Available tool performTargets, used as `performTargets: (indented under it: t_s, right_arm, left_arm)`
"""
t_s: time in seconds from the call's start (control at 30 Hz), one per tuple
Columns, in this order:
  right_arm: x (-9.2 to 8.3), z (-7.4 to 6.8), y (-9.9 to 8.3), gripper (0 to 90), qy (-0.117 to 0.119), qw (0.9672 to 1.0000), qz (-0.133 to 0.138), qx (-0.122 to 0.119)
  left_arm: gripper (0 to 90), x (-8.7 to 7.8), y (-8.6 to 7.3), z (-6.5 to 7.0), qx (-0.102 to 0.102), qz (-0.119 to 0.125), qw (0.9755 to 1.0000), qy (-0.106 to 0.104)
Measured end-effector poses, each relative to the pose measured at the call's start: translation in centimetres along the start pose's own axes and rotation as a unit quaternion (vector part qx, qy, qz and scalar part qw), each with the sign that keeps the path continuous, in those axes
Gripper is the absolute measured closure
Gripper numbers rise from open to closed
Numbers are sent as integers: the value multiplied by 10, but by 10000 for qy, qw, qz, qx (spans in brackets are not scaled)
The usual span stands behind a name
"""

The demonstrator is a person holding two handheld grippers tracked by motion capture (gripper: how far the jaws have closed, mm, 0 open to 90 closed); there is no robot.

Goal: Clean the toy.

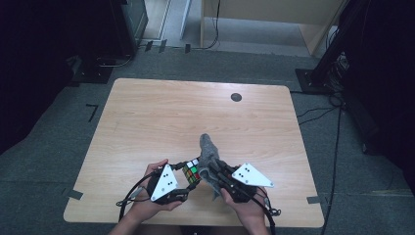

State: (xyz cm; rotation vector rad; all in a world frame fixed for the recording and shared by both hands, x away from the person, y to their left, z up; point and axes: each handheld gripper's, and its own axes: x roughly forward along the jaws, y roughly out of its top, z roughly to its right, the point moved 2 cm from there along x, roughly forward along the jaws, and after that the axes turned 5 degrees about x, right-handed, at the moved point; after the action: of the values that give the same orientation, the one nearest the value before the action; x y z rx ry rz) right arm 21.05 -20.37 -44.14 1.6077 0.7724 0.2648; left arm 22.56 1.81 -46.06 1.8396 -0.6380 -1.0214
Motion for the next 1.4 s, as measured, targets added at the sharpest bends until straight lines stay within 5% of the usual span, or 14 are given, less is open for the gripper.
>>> performTargets:
  t_s: [0.07,0.2,0.27,0.37,0.43,0.57,0.6,0.73,0.83,0.93,1.13,1.27,1.4]
  right_arm:
    - [0,-6,1,777,195,9998,49,-16]
    - [6,-33,-1,773,648,9966,63,-497]
    - [7,-29,-1,773,565,9973,64,-471]
    - [4,-12,-2,777,117,9998,58,-163]
    - [5,-12,-3,779,129,9999,44,-64]
    - [8,-30,-1,776,366,9984,92,-426]
    - [8,-29,-1,775,354,9987,86,-360]
    - [5,-8,-3,778,-113,9999,84,-11]
    - [6,-14,-4,777,51,9999,110,-57]
    - [9,-30,-3,773,261,9987,176,-402]
    - [6,-8,-4,777,-20,9999,133,11]
    - [8,-30,-3,774,378,9988,165,-276]
    - [8,-26,-2,775,299,9991,111,-270]
  left_arm:
    - [346,1,0,1,53,-40,10000,32]
    - [346,3,-1,6,208,-129,9997,70]
    - [346,2,0,5,235,-122,9996,66]
    - [346,2,0,5,183,-88,9998,58]
    - [346,4,1,7,187,-123,9997,63]
    - [346,6,1,10,199,-119,9997,37]
    - [346,5,1,9,207,-115,9997,39]
    - [346,4,0,5,104,-100,9999,66]
    - [345,6,0,8,133,-118,9998,25]
    - [345,6,0,8,130,-112,9999,5]
    - [345,3,-1,1,-67,-40,10000,-24]
    - [344,5,-1,5,-1,-94,10000,-29]
    - [345,4,-1,4,-50,-58,10000,-38]
